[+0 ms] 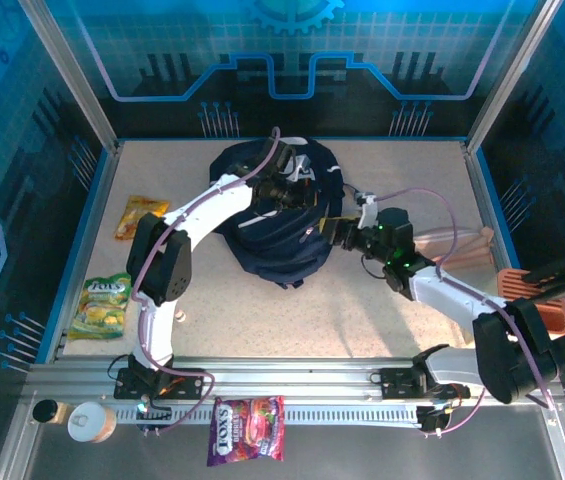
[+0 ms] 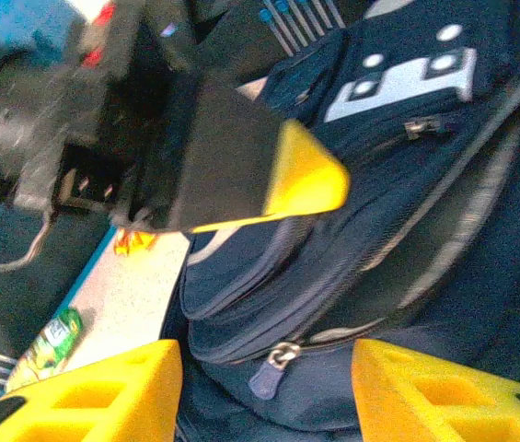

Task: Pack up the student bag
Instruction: Unzip the student bag at the center of the table.

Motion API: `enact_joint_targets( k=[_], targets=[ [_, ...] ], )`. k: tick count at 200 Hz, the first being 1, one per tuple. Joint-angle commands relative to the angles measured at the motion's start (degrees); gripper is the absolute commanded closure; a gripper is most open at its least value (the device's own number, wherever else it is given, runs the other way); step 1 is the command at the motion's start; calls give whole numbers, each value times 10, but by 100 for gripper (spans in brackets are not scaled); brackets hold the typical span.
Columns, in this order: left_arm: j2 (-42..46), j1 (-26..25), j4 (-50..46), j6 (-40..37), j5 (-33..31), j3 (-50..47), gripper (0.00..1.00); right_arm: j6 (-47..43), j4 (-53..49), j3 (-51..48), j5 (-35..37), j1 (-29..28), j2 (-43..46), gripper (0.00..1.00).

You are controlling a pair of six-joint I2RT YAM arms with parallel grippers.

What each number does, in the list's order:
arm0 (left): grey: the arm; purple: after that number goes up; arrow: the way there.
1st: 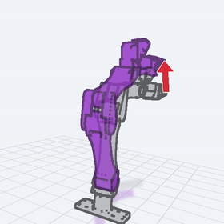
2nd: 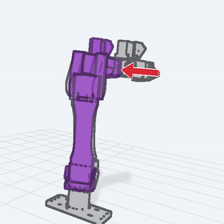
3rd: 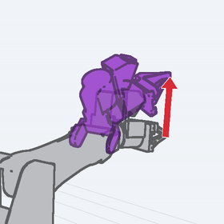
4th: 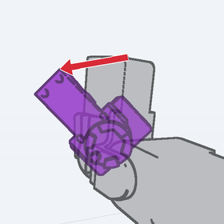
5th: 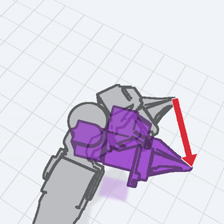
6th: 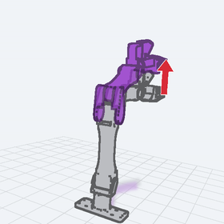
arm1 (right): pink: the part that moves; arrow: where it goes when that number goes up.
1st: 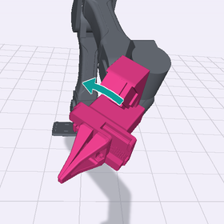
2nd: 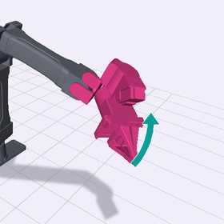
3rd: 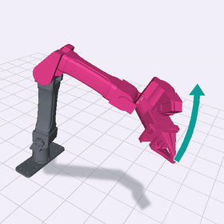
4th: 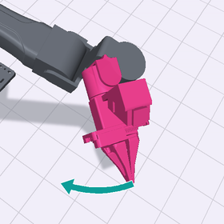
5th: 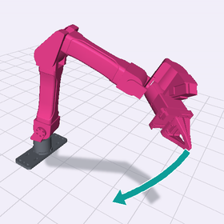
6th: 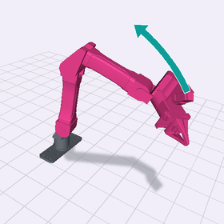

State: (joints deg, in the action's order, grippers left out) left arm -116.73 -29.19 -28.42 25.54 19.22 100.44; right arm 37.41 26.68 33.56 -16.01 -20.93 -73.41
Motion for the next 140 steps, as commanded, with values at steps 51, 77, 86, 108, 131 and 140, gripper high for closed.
enact_joint_targets(
  k=[51,77,86,108,131,140],
  targets=[
    [85,9,50,-20,24,-57,100,237,-58,86,-122,66,-95,41],
    [99,9,52,-26,27,-78,100,271,-83,134,-154,55,-141,40],
    [102,9,53,-26,27,-84,100,275,-86,147,-161,48,-156,41],
    [113,9,56,-26,26,-102,100,293,-84,165,-166,38,-189,42],
    [128,9,62,-26,26,-125,100,324,-40,164,-169,35,-210,43],
    [133,8,65,-27,25,-133,100,333,-21,165,-174,34,-217,42]
  ],
)
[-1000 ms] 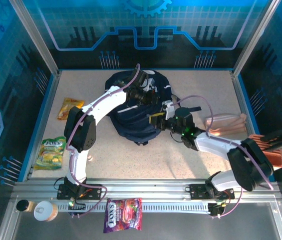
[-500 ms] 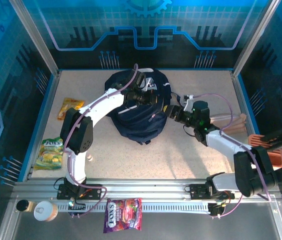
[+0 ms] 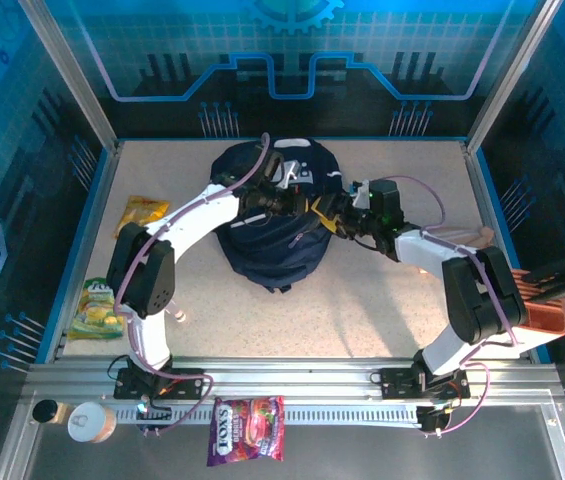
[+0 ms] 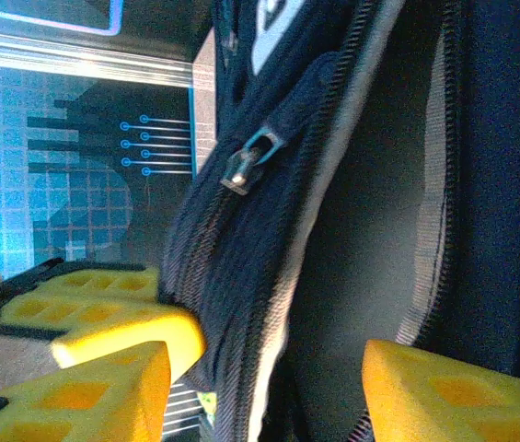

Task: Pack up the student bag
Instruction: Unzip the student bag at the center of the table.

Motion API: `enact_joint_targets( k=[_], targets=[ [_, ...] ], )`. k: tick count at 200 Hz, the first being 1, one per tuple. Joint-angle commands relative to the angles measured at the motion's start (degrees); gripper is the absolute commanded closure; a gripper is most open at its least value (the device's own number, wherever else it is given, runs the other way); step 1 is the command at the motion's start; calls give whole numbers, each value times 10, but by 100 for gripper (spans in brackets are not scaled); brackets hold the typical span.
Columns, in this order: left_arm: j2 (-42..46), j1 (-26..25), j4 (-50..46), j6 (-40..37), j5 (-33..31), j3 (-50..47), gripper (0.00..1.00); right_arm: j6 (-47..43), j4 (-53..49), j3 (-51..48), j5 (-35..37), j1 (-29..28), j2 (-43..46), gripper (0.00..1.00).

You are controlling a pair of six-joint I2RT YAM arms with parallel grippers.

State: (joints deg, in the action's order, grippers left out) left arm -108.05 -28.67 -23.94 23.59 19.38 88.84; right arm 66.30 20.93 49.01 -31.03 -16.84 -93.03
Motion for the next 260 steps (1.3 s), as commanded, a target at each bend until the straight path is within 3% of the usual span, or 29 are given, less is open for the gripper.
enact_joint_targets(
  k=[1,57,91,115,171,234,260],
  targets=[
    [47,3,20,-7,24,-19,100,44,38,11,-24,-7,-22,42],
    [75,3,56,3,15,-70,100,111,135,4,-36,1,-45,42],
    [72,3,60,4,23,-73,99,112,69,48,-40,-21,-63,42],
    [80,4,55,4,17,-80,90,98,-8,85,-26,-36,-76,41],
    [186,3,24,17,-53,-174,69,90,-44,128,-25,-54,-99,45],
    [310,-5,29,39,-93,-326,43,72,-49,142,-33,-66,-107,72],
    [328,-18,56,55,-86,-376,38,66,-49,145,-34,-69,-103,79]
  ],
)
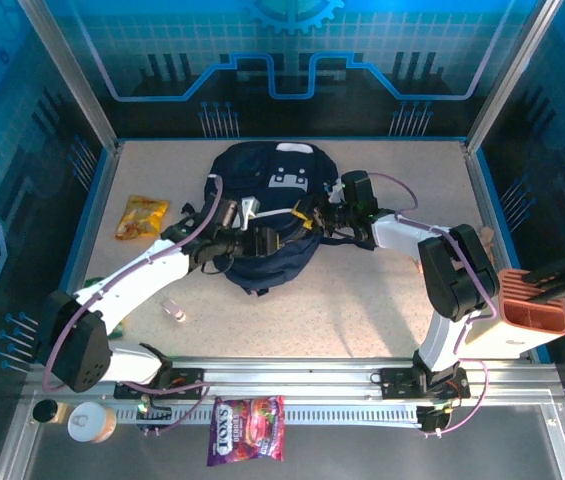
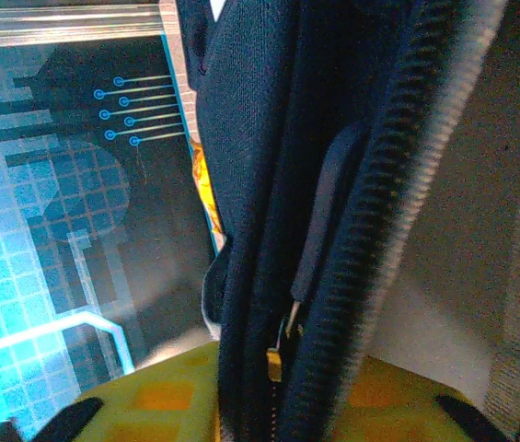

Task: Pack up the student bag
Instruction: Unzip the student bag at the center of the table.

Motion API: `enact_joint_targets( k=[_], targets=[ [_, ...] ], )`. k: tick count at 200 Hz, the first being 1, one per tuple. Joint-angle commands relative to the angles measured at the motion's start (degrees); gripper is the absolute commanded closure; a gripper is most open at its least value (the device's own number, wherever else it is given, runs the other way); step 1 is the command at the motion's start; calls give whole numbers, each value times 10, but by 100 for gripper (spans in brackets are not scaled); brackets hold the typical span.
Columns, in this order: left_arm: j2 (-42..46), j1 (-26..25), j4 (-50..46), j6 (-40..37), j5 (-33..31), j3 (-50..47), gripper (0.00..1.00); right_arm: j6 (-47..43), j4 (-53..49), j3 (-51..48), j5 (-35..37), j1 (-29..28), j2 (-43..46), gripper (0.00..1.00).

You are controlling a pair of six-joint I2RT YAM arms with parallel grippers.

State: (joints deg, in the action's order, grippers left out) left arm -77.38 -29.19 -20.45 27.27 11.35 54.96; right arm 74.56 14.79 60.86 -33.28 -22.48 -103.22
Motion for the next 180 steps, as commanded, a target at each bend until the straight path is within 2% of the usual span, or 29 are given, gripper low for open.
enact_joint_targets(
  k=[1,57,132,180],
  targets=[
    [21,-13,21,19,-6,-39,38,-16,12,27,-11,-13,-2,79],
    [-12,-23,66,32,-21,-66,36,-21,14,28,-8,-13,10,80],
    [-70,-23,162,64,8,-56,35,-15,30,24,-11,-15,13,80],
    [-57,-22,198,67,38,-74,41,-14,34,22,-12,-15,11,80]
  ],
)
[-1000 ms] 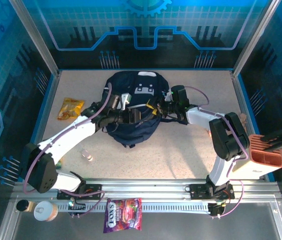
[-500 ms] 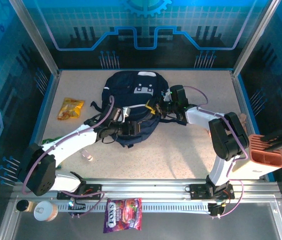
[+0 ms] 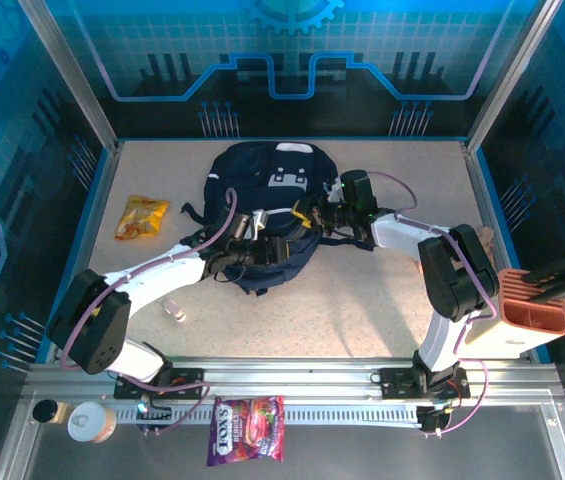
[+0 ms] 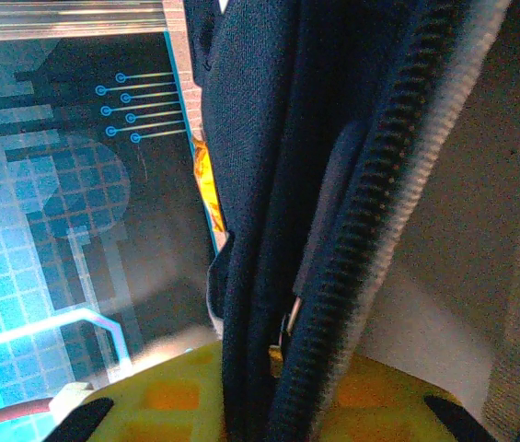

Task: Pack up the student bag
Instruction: Unzip the student bag at the center of the table.

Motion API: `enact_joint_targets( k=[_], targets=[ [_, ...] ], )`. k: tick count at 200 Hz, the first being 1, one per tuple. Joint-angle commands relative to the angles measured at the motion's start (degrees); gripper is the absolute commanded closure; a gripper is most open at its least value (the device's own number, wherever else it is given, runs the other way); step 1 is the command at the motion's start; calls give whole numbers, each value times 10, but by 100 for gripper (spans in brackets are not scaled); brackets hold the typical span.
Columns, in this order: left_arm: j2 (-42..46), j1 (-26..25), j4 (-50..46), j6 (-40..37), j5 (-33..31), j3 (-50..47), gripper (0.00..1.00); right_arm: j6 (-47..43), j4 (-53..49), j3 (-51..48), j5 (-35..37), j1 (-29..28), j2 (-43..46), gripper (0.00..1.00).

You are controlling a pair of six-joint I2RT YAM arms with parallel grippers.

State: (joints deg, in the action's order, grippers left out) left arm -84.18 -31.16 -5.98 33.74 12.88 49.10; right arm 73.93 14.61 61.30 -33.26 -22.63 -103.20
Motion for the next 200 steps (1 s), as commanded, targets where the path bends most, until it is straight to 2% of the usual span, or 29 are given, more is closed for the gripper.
enact_joint_targets(
  k=[1,31,72,123,156,200],
  targets=[
    [12,-3,53,2,22,-16,42,-7,36,18,-12,-13,10,80],
    [20,-3,46,-4,7,-22,48,-5,39,17,-13,-14,9,80],
    [16,-4,47,-8,1,-20,64,-5,39,16,-12,-14,9,80],
    [6,-4,46,-12,-13,-14,67,-3,43,13,-11,-14,9,81],
    [1,-5,42,-11,-27,-6,73,-4,43,10,-12,-14,12,81],
    [10,-6,3,-26,-52,-8,90,-8,44,8,-9,-11,15,83]
  ],
)
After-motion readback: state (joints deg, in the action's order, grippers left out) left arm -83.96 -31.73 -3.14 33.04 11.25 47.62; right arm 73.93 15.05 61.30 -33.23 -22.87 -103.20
